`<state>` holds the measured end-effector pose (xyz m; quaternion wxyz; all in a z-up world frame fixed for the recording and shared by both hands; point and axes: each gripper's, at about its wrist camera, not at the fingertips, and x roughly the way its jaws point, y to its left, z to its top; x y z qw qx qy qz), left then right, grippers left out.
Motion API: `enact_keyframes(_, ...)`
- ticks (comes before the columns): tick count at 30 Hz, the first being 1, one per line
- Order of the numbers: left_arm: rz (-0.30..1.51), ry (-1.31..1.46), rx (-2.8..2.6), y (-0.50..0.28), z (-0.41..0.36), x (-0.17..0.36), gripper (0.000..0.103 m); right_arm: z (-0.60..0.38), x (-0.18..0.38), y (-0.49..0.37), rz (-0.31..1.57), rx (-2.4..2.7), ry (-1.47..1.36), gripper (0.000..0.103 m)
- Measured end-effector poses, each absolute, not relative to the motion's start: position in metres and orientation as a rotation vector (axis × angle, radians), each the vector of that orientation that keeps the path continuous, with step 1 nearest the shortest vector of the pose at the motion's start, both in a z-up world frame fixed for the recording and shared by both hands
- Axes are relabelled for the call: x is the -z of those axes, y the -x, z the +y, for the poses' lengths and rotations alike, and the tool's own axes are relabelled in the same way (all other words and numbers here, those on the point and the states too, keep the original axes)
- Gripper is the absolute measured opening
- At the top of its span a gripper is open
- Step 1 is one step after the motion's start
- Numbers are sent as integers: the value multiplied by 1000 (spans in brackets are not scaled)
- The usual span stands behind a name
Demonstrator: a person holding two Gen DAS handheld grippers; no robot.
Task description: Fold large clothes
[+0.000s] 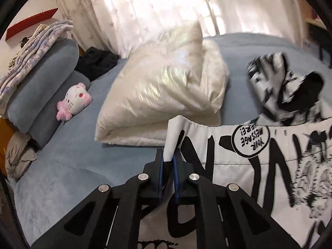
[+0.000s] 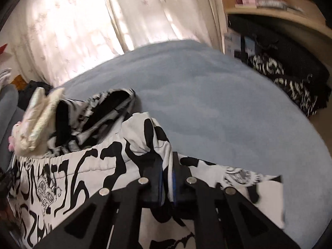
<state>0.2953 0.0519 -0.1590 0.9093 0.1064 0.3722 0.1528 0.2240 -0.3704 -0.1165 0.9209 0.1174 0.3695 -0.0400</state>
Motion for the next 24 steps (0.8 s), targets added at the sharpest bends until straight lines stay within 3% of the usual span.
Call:
enact_keyframes(4, 876, -257, -369, -313, 53, 210, 7, -365, 171, -247, 893, 109, -180, 10)
enact_keyframes(8, 874, -302, -392, -315, 47, 222, 8, -377, 177, -240, 853, 82, -260, 12)
enact_keyframes(14, 880, -219, -352, -304, 53, 202, 16, -389, 170, -237, 894, 59, -351, 25)
enact_keyframes(18, 834, -115, -318, -263, 61, 164, 16, -372, 142, -211, 858, 124, -290, 28)
enact_keyframes(21, 814, -54, -256, -222, 62, 146, 16, -340, 122, -180, 809, 118, -195, 48)
enact_keyframes(24, 840, -60, -243, -191, 61, 153, 16, -307, 125, -156, 835, 25, -147, 52)
